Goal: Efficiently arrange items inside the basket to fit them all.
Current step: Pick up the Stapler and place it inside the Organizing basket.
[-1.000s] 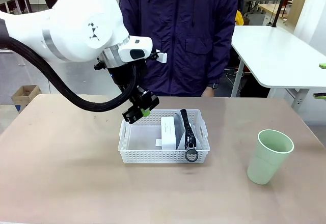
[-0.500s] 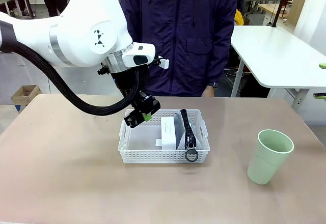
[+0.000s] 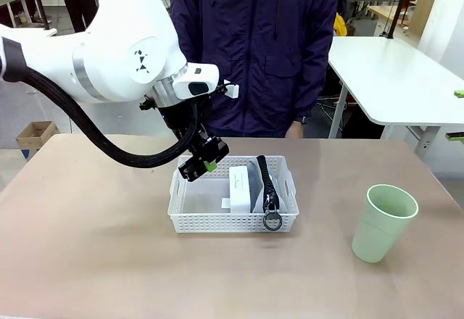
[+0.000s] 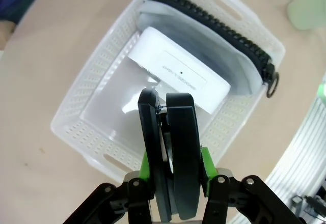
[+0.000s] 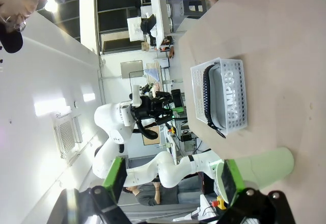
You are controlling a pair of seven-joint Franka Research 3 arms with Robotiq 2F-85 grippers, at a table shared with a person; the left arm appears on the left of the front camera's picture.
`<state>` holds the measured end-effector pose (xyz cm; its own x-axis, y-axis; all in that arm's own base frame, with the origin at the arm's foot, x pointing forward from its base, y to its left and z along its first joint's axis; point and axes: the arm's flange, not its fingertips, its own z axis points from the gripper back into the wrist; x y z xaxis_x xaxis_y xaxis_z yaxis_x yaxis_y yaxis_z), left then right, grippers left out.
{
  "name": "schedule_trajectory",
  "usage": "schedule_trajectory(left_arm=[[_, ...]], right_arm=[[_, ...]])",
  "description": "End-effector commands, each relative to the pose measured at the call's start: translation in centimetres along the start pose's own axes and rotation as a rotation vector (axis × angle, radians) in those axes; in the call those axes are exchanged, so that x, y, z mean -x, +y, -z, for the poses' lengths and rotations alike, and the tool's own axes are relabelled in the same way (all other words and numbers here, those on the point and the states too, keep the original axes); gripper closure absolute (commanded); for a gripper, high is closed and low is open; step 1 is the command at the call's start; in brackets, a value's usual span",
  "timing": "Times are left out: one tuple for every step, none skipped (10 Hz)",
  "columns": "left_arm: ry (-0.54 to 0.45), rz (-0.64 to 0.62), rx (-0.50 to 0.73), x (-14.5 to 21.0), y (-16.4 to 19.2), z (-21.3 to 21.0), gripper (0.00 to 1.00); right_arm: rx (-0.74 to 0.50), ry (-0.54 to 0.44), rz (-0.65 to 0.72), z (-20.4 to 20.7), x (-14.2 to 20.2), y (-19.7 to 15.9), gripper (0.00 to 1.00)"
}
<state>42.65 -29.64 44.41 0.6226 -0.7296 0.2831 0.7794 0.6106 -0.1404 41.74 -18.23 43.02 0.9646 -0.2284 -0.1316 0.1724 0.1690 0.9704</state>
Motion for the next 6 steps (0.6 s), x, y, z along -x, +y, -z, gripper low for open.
schedule_trajectory(left_arm=[[0.002,0.000,0.016,0.4,1.6,1.8,0.58],[0.004,-0.013,0.018,0.5,1.9,2.4,0.58],[0.025,-0.020,0.042,0.4,2.4,4.0,0.58],[0.031,-0.039,0.067,0.1,3.0,5.7,0.58],[0.050,-0.050,0.067,-0.1,3.4,7.3,0.58],[0.066,-0.056,0.067,-0.1,3.6,8.5,0.58]], right_arm=[[0.019,-0.002,0.013,0.0,0.2,0.3,0.00],[0.019,-0.002,0.013,0.0,0.2,0.3,0.00],[0.019,-0.002,0.013,0.0,0.2,0.3,0.00],[0.019,-0.002,0.013,0.0,0.2,0.3,0.00],[0.019,-0.002,0.013,0.0,0.2,0.3,0.00],[0.019,-0.002,0.013,0.0,0.2,0.3,0.00]])
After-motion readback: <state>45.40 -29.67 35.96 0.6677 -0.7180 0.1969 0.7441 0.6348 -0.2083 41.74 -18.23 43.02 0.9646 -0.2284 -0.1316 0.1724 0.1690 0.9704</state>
